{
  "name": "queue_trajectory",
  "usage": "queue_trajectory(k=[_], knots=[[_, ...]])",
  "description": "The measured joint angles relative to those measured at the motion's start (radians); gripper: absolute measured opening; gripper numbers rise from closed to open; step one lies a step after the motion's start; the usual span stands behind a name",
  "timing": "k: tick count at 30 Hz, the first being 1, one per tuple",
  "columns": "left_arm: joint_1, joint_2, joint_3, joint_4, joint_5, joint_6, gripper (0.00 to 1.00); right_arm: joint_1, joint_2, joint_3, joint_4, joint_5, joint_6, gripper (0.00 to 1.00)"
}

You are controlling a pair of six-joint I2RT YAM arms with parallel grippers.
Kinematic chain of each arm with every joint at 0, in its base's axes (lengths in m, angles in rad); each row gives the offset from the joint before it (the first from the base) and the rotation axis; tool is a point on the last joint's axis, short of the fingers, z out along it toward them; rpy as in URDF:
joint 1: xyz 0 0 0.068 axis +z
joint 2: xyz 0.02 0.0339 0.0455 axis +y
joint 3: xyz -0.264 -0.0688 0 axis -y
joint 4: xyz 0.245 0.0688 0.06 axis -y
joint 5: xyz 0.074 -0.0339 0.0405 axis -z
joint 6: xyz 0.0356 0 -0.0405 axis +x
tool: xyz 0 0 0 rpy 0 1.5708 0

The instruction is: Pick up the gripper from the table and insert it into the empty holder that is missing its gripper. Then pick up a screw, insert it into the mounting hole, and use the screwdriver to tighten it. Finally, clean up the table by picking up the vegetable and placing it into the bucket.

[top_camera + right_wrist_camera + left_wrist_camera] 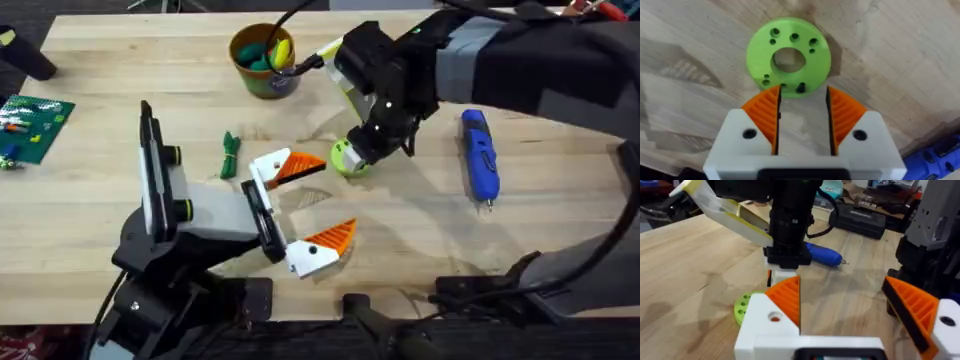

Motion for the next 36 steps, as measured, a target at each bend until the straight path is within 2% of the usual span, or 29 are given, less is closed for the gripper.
queue_trajectory(k=[36], knots=[[0.0, 0.0, 0.0, 0.0, 0.0, 0.0, 0.989, -0.006, 0.017, -0.009, 0.027, 0.0, 0.0, 0.486]])
